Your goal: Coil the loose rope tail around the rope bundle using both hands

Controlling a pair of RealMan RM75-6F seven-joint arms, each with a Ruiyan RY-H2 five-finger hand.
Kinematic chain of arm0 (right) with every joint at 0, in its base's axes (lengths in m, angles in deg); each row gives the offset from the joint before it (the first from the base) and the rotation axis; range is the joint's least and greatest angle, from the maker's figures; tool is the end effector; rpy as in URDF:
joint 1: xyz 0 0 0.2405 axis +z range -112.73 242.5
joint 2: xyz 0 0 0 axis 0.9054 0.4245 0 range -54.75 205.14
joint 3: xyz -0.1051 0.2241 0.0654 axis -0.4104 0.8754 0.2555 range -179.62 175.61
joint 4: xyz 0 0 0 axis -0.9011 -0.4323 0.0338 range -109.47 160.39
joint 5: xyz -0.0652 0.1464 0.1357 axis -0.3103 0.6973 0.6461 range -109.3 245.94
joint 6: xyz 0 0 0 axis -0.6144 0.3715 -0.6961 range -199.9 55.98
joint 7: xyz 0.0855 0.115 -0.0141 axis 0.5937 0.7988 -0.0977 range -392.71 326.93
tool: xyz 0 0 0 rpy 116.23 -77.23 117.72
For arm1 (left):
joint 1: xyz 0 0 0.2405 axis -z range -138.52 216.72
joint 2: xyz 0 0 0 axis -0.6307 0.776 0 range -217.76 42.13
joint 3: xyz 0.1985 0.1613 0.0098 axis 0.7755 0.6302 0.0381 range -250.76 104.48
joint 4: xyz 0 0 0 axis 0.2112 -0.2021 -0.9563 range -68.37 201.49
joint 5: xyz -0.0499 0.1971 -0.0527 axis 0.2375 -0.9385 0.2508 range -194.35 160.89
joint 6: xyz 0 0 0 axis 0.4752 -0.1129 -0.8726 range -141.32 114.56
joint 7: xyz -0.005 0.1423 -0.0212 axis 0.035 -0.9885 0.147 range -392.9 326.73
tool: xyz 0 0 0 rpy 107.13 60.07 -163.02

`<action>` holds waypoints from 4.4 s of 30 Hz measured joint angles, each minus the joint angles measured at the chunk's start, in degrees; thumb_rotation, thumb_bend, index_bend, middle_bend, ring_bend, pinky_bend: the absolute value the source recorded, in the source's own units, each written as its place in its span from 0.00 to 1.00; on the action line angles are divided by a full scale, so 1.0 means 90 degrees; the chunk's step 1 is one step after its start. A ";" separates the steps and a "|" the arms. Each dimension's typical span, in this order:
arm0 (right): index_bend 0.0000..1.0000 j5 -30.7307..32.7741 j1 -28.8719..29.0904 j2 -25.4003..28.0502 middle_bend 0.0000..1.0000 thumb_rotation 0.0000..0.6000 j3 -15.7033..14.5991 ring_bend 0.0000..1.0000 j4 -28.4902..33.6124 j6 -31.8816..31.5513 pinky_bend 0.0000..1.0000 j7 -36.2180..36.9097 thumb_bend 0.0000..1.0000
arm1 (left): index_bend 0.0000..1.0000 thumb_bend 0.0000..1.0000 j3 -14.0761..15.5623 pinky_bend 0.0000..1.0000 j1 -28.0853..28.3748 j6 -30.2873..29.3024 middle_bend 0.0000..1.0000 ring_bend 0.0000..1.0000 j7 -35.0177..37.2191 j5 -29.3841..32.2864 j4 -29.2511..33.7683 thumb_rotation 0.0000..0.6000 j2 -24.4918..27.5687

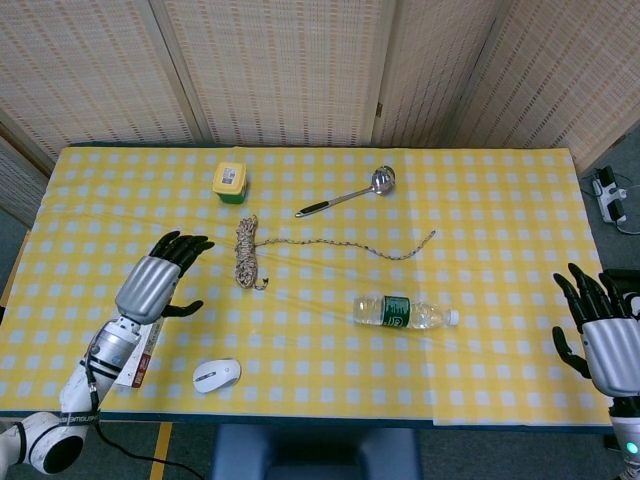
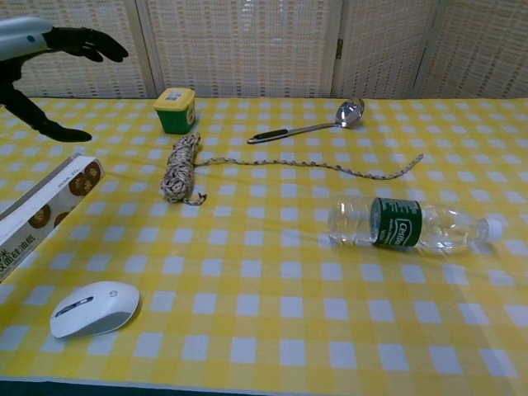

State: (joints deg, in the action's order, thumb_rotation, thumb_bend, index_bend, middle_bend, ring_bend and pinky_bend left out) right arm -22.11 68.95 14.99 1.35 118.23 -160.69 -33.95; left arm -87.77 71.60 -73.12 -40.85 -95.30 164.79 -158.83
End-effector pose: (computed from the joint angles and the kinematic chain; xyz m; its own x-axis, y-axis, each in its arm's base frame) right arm -0.3019 -0.1781 0.1849 0.4669 0.0698 0.8816 -0.8790 -0.0722 0.4712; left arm -0.1564 0.3242 0.0885 0.3434 0.1184 0.9317 0.8703 -0.4131 -0.2683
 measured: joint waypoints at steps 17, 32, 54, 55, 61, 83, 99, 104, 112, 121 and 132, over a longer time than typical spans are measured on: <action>0.00 -0.0036 -0.0042 0.0042 0.02 1.00 -0.0046 0.09 0.0005 0.0008 0.03 0.0081 0.51 | 0.16 0.22 -0.0524 0.10 0.1790 0.0962 0.17 0.11 -0.1371 0.2743 -0.1274 1.00 -0.1880; 0.00 0.0013 -0.0063 0.0059 0.02 1.00 -0.0067 0.09 -0.0019 0.0055 0.03 0.0191 0.51 | 0.17 0.22 -0.0334 0.09 0.2669 0.0469 0.16 0.10 -0.2803 0.3580 -0.3009 1.00 -0.3315; 0.00 0.0109 -0.0154 0.0073 0.02 1.00 -0.0091 0.09 0.0031 0.0065 0.03 0.0223 0.51 | 0.13 0.22 -0.0274 0.09 0.2958 0.0782 0.13 0.09 -0.3830 0.4263 -0.5555 1.00 -0.4546; 0.00 0.0109 -0.0151 0.0071 0.02 1.00 -0.0090 0.09 0.0033 0.0070 0.03 0.0220 0.51 | 0.14 0.22 -0.0280 0.09 0.2939 0.0791 0.13 0.10 -0.3879 0.4323 -0.5610 1.00 -0.4566; 0.00 0.0070 -0.0136 0.0031 0.02 1.00 -0.0082 0.09 0.0009 0.0065 0.03 0.0163 0.51 | 0.20 0.22 -0.0472 0.17 0.2787 0.0976 0.18 0.19 -0.3925 0.4681 -0.5658 1.00 -0.4556; 0.00 0.0044 -0.0178 0.0022 0.02 1.00 -0.0090 0.10 -0.0009 0.0017 0.03 0.0215 0.51 | 0.45 0.28 -0.0361 0.40 0.2284 0.1207 0.43 0.43 -0.2732 0.3796 -0.4926 1.00 -0.3992; 0.00 0.0010 -0.0132 0.0025 0.02 1.00 -0.0092 0.10 0.0005 0.0083 0.03 0.0282 0.51 | 0.28 0.27 0.0284 0.31 0.1560 0.0717 0.28 0.23 -0.1403 0.2146 -0.4083 1.00 -0.3212; 0.00 0.0013 -0.0147 0.0006 0.02 1.00 -0.0094 0.10 -0.0029 0.0059 0.03 0.0326 0.51 | 0.35 0.28 0.0272 0.32 0.1468 0.0684 0.28 0.27 -0.1571 0.2328 -0.4176 1.00 -0.3287; 0.00 -0.0024 -0.0180 0.0005 0.03 1.00 -0.0111 0.10 -0.0045 -0.0001 0.03 0.0366 0.51 | 0.41 0.35 0.0201 0.34 0.1434 0.0849 0.35 0.32 -0.1658 0.2558 -0.4230 1.00 -0.3367; 0.00 -0.0012 -0.0222 -0.0008 0.03 1.00 -0.0125 0.10 -0.0062 -0.0034 0.03 0.0388 0.51 | 0.42 0.38 0.0184 0.36 0.1385 0.0922 0.37 0.34 -0.1658 0.2596 -0.4183 1.00 -0.3242; 0.00 -0.0051 -0.0221 -0.0009 0.03 1.00 -0.0132 0.10 -0.0038 -0.0041 0.03 0.0366 0.51 | 0.48 0.46 0.0240 0.56 0.1325 0.0987 0.48 0.44 -0.1499 0.2518 -0.4361 1.00 -0.3293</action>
State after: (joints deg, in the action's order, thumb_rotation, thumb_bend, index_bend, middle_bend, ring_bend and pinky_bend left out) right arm -22.57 66.96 14.91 0.16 117.89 -161.06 -30.66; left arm -85.61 83.52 -64.24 -54.34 -72.64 125.54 -188.46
